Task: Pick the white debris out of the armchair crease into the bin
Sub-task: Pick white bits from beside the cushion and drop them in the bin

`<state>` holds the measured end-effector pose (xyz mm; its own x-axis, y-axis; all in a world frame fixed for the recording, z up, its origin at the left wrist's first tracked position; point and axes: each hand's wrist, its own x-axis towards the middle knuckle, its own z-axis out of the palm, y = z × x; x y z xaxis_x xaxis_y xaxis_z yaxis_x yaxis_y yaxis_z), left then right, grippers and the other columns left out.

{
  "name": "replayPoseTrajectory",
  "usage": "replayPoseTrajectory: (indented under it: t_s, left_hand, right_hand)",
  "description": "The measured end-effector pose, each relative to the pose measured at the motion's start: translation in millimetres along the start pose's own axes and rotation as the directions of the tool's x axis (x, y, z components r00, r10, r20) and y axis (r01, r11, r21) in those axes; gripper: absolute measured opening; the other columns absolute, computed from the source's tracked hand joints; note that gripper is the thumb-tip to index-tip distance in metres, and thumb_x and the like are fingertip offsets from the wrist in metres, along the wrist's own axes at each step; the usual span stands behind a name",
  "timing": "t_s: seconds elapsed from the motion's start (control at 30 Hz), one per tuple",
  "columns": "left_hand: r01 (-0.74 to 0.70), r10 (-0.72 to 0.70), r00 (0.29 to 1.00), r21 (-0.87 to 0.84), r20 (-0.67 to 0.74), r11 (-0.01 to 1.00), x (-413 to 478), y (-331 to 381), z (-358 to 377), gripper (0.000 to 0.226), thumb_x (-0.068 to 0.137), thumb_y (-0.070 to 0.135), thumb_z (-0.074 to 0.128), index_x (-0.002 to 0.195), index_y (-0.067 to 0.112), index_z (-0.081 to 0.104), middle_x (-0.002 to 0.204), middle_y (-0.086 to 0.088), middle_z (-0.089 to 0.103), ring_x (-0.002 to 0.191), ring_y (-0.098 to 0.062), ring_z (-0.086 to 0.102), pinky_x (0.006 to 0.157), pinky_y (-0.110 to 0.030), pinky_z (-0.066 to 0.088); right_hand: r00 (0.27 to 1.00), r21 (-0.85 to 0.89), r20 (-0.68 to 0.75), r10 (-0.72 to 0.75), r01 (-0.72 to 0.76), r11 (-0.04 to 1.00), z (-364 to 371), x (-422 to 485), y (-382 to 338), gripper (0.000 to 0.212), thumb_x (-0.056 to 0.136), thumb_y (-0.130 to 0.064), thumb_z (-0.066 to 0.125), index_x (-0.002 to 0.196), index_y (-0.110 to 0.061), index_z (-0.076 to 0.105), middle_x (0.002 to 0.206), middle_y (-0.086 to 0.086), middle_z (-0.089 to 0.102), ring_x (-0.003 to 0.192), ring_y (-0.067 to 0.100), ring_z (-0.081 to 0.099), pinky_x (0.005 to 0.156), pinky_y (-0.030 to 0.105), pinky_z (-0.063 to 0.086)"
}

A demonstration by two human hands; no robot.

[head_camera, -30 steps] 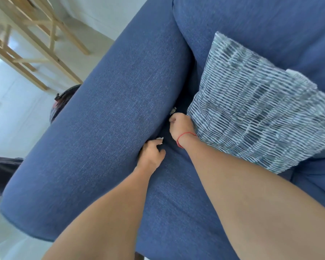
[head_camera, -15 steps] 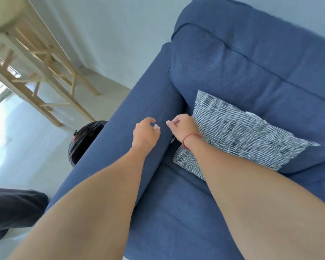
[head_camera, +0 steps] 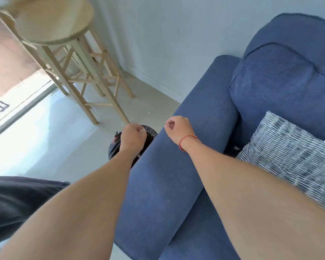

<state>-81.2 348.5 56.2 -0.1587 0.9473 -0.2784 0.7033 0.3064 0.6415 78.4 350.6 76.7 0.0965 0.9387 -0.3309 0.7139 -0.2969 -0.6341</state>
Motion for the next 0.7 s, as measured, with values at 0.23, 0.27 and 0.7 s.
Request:
replayPoseTrajectory:
  t_s: [0.23,0.27,0.7]
  left_hand:
    - [0.139,-0.140,0.989,-0.023,-0.053,0.990,25.9,-52.0,-41.3,0.015,0.087,0.004,0.054,0.096,0.002,0.065,0.089,-0.006,0.057,0.084,-0.020,0.050,0.072,-0.026,0.039]
    - [0.155,-0.156,0.987,-0.030,-0.044,0.987,28.6,-56.7,-43.6,0.014,0.088,0.004,0.054,0.094,0.002,0.066,0.089,-0.006,0.057,0.083,-0.020,0.050,0.072,-0.026,0.039]
    - [0.193,-0.217,0.955,0.134,0.201,0.972,21.1,-46.5,-16.6,0.048,0.095,0.025,0.051,0.139,0.007,0.050,0.133,-0.014,0.060,0.125,-0.029,0.054,0.100,-0.032,0.043]
  right_hand:
    - [0.995,0.000,0.097,-0.013,0.013,1.000,64.2,21.5,-55.4,0.012,0.087,-0.009,0.060,0.095,-0.011,0.069,0.106,0.008,0.070,0.099,0.025,0.065,0.089,0.033,0.054]
    - [0.994,-0.008,0.108,-0.009,0.010,1.000,71.2,24.5,-59.8,0.014,0.088,-0.008,0.060,0.096,-0.011,0.070,0.107,0.009,0.071,0.100,0.026,0.066,0.090,0.033,0.054]
    - [0.982,-0.145,0.164,0.095,-0.072,0.987,55.6,19.0,-37.3,0.033,0.092,-0.003,0.045,0.120,0.002,0.061,0.129,0.022,0.057,0.092,0.034,0.062,0.093,0.049,0.053]
